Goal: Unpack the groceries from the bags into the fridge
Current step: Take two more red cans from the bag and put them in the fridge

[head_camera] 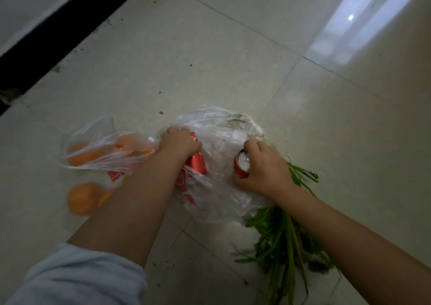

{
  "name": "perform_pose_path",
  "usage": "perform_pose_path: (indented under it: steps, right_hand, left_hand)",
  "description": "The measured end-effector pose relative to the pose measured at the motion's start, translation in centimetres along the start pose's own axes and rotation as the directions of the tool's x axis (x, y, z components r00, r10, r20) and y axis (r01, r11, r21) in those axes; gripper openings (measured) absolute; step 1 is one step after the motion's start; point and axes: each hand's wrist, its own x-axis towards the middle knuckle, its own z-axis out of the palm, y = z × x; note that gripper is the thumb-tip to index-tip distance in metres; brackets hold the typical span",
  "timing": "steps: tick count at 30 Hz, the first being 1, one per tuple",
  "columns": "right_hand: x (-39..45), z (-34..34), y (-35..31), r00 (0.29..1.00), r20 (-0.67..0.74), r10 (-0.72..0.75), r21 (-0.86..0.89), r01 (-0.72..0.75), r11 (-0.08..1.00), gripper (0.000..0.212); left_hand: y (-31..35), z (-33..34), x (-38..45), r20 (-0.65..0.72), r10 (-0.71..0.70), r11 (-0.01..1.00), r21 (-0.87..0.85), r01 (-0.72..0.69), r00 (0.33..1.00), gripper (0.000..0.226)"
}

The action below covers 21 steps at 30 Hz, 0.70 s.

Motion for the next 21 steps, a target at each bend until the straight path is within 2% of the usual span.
perform_pose_path:
  steps: [3,7,9,11,13,15,19,21]
  right_hand:
    - [-0.4,0.7,0.0,0.998,-0.009,0.060,0.098,-0.059,0.993,0.059]
    - [-1.0,1.5,0.7,0.996,-0.027,0.080,0.137,-0.076,0.988,0.060]
    - [-1.5,1.4,1.0,0.995,-0.007,0.099,0.159,-0.097,0.983,0.065]
    - [-2.2,0.9,1.6,0.996,0.000,0.085,0.212,-0.083,0.974,0.074]
    - [-3.1,0.4,2.0,1.000,0.030,0.002,0.200,-0.008,0.980,0.080]
    - [-3.7,0.3,2.3,0.993,0.100,-0.066,0.108,0.055,0.993,0.080]
    - [-3.7,1.1,1.6,0.987,0.155,-0.049,0.041,0.043,0.998,0.070]
    - [-3.6,1.4,1.2,0.985,0.173,-0.023,0.021,0.019,1.000,0.069]
  left_hand:
    - [0.3,0.1,-1.0,-0.088,0.026,0.999,-0.022,-0.029,0.996,0.052]
    - [1.3,-0.4,-3.8,-0.182,0.224,0.973,0.101,-0.208,0.958,0.046]
    - [1.6,-0.1,-5.6,-0.140,0.382,0.916,0.190,-0.353,0.914,0.042]
    - [1.5,0.7,-7.4,-0.039,0.487,0.849,0.255,-0.462,0.873,0.041]
    - [1.1,1.5,-8.6,0.043,0.498,0.837,0.238,-0.493,0.866,0.041]
    - [0.6,1.9,-9.5,0.061,0.466,0.861,0.198,-0.468,0.883,0.043]
    - [1.0,1.7,-9.8,0.072,0.398,0.904,0.140,-0.404,0.915,0.066]
    - [1.8,1.5,-10.1,0.113,0.368,0.894,0.230,-0.384,0.923,0.064]
